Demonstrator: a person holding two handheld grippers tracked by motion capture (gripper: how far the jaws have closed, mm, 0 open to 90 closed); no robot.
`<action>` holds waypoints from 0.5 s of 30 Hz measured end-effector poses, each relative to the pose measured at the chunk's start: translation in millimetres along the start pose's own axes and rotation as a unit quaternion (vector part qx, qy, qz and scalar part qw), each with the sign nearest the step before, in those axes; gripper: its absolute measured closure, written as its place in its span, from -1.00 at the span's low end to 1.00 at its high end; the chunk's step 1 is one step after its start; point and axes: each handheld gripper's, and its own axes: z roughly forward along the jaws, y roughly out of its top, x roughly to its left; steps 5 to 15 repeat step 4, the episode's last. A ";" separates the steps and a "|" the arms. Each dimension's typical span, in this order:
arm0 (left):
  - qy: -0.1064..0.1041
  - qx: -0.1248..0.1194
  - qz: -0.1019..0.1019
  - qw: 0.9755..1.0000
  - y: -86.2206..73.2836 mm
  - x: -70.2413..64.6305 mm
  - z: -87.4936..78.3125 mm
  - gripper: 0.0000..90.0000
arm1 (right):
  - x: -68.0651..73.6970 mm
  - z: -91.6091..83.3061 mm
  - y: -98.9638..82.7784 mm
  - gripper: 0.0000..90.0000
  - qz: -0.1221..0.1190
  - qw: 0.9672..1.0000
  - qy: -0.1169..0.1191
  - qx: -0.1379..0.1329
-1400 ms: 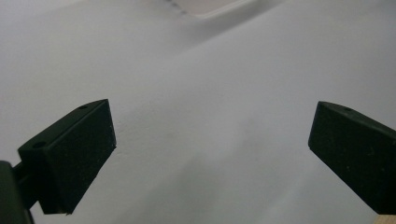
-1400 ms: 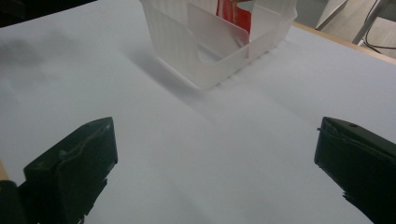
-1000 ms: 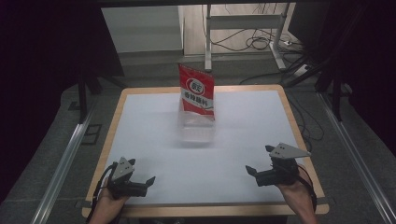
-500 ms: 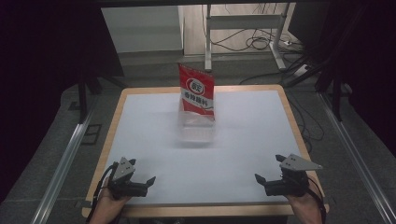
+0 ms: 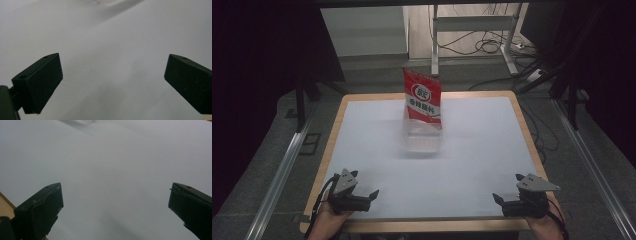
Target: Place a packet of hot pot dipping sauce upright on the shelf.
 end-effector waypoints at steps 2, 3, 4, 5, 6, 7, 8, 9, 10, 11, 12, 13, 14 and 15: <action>0.000 0.000 0.001 1.000 0.2 -0.2 0.2 -0.96 | -0.4 -0.5 0.2 -1.00 -0.002 1.000 -0.003 -0.001; 0.000 0.001 0.001 1.000 0.4 -0.2 0.5 -0.96 | -0.7 -0.7 0.4 -1.00 -0.003 1.000 -0.003 -0.001; 0.000 0.002 0.001 1.000 0.5 -0.1 0.7 -0.96 | -1.1 -0.7 0.5 -1.00 -0.005 1.000 -0.004 -0.002; 0.000 0.002 0.001 1.000 0.5 -0.1 0.7 -0.96 | -1.1 -0.7 0.5 -1.00 -0.005 1.000 -0.004 -0.002; 0.000 0.002 0.001 1.000 0.5 -0.1 0.7 -0.96 | -1.1 -0.7 0.5 -1.00 -0.005 1.000 -0.004 -0.002; 0.000 0.002 0.001 1.000 0.5 -0.1 0.7 -0.96 | -1.1 -0.7 0.5 -1.00 -0.005 1.000 -0.004 -0.002; 0.000 0.002 0.001 1.000 0.5 -0.1 0.7 -0.96 | -1.1 -0.7 0.5 -1.00 -0.005 1.000 -0.004 -0.002; 0.000 0.002 0.001 1.000 0.5 -0.1 0.7 -0.96 | -1.1 -0.7 0.5 -1.00 -0.005 1.000 -0.004 -0.002; 0.000 0.002 0.001 1.000 0.5 -0.1 0.7 -0.96 | -1.1 -0.7 0.5 -1.00 -0.005 1.000 -0.004 -0.002; 0.000 0.002 0.001 1.000 0.5 -0.1 0.7 -0.96 | -1.1 -0.7 0.5 -1.00 -0.005 1.000 -0.004 -0.002; 0.000 0.002 0.001 1.000 0.5 -0.1 0.7 -0.96 | -1.1 -0.7 0.5 -1.00 -0.005 1.000 -0.004 -0.002; 0.000 0.002 0.001 1.000 0.5 -0.1 0.7 -0.96 | -1.1 -0.7 0.5 -1.00 -0.005 1.000 -0.004 -0.002; 0.000 0.002 0.001 1.000 0.5 -0.1 0.7 -0.96 | -1.1 -0.7 0.5 -1.00 -0.005 1.000 -0.004 -0.002; 0.000 0.002 0.001 1.000 0.5 -0.1 0.7 -0.96 | -1.1 -0.7 0.5 -1.00 -0.005 1.000 -0.004 -0.002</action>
